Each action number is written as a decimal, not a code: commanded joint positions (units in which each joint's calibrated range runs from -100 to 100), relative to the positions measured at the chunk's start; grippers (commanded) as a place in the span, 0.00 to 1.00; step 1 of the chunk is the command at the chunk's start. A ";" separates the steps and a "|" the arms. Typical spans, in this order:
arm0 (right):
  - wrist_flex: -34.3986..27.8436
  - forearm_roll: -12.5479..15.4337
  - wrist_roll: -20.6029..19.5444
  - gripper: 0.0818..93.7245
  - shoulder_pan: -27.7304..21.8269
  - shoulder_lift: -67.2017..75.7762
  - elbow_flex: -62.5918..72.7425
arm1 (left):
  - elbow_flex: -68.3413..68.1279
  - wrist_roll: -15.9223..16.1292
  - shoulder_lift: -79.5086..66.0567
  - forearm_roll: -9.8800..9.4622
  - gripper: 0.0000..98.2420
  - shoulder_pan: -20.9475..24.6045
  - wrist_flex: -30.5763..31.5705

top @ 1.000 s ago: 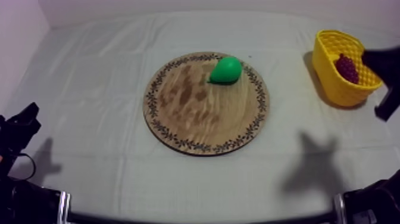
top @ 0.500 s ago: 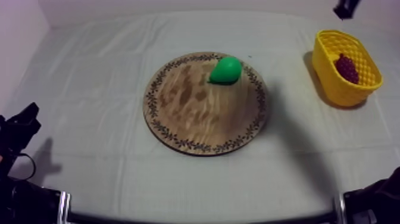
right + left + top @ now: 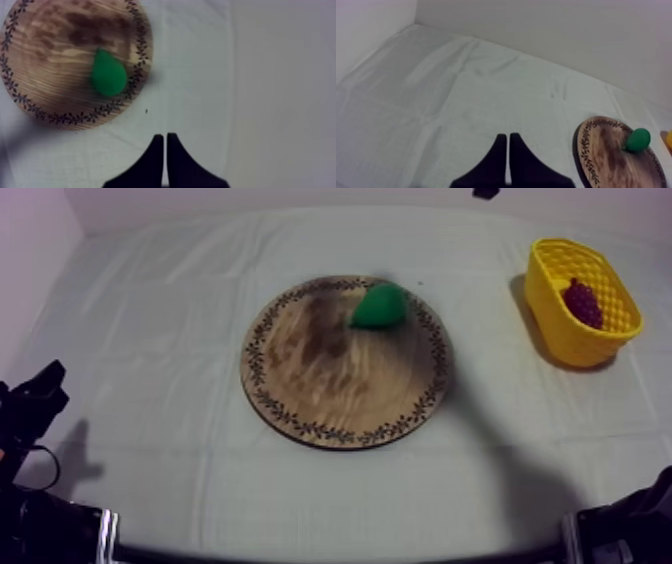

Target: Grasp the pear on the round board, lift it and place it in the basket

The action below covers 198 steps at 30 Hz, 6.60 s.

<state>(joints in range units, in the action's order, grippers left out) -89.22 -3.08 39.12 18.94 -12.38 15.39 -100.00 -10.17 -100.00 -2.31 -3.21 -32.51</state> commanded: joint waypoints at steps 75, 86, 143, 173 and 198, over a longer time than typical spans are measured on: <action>-6.50 -1.61 -2.09 0.45 3.09 -41.94 16.04 | 0.00 -0.01 0.00 -0.01 0.00 -0.02 0.01; -6.76 -2.43 -1.56 0.41 0.70 -35.42 16.86 | 0.00 -0.01 0.00 -0.01 0.00 -0.02 0.01; 18.74 -8.58 -36.31 0.59 -26.68 4.83 -40.51 | 0.00 -0.01 0.00 -0.01 0.00 -0.02 0.01; 39.43 -9.99 -34.72 0.67 -27.90 35.80 -66.25 | 0.00 -0.01 0.00 -0.01 0.00 -0.02 0.01; 58.67 10.67 -16.00 0.12 -26.66 94.82 -111.78 | 0.00 -0.01 0.00 -0.01 0.00 -0.02 0.01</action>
<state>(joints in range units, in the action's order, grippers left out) -30.97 6.78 23.02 -7.99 75.23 -92.80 -100.00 -10.17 -100.00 -2.31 -3.21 -32.51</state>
